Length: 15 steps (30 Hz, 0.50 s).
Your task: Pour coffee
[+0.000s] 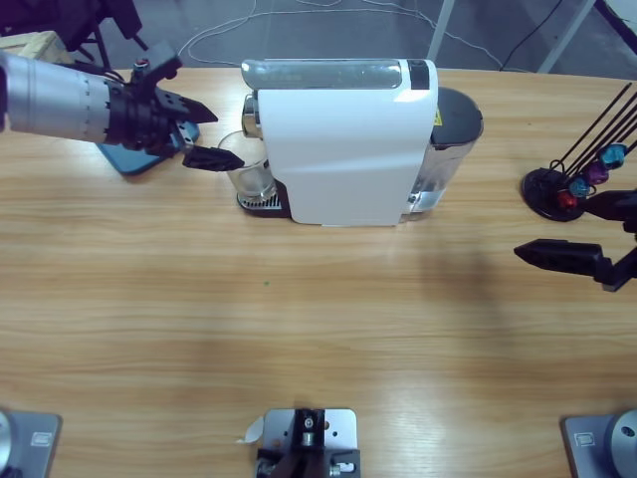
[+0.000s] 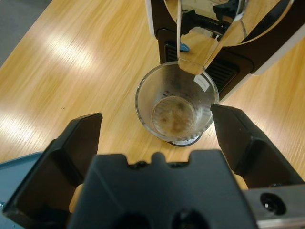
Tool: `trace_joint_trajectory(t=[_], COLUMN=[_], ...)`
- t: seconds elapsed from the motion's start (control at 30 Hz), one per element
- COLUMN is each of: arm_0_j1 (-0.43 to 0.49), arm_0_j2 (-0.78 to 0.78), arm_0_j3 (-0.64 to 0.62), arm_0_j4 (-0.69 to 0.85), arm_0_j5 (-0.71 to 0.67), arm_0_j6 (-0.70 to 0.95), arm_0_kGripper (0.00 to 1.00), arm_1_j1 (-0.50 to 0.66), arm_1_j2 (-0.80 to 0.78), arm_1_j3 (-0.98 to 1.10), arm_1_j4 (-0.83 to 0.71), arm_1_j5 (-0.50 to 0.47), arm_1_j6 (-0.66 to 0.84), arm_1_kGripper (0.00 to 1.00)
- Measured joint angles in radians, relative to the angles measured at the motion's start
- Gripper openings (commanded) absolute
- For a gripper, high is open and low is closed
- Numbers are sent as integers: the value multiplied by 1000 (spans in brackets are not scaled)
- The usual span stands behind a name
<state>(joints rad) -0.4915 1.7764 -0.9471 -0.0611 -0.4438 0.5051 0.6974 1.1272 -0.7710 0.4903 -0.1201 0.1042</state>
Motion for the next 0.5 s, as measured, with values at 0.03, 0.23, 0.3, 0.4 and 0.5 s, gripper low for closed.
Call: trace_joint_trajectory(t=[0.03, 0.23, 0.3, 0.4, 0.5], arm_0_j1=[2, -3, -11, -17, -23], arm_0_j2=[-4, -77, -95, -99, -99], arm_0_j3=[0, 8, 26, 61, 77], arm_0_j4=[0, -3, -3, -3, -4], arm_0_j5=[0, -1, -1, -1, -4], arm_0_j6=[-4, -32, -40, -46, -46], arm_0_kGripper=[1000, 1000, 1000, 1000, 1000], arm_1_j1=[0, 0, 0, 0, 0], arm_1_j2=[7, 19, 19, 19, 19], arm_1_j3=[0, 1, 4, 10, 17], arm_1_j4=[-2, -6, -6, -6, -9], arm_1_j5=[0, 0, 0, 0, 0], arm_1_j6=[0, 0, 0, 0, 0], arm_1_kGripper=[1000, 1000, 1000, 1000, 1000])
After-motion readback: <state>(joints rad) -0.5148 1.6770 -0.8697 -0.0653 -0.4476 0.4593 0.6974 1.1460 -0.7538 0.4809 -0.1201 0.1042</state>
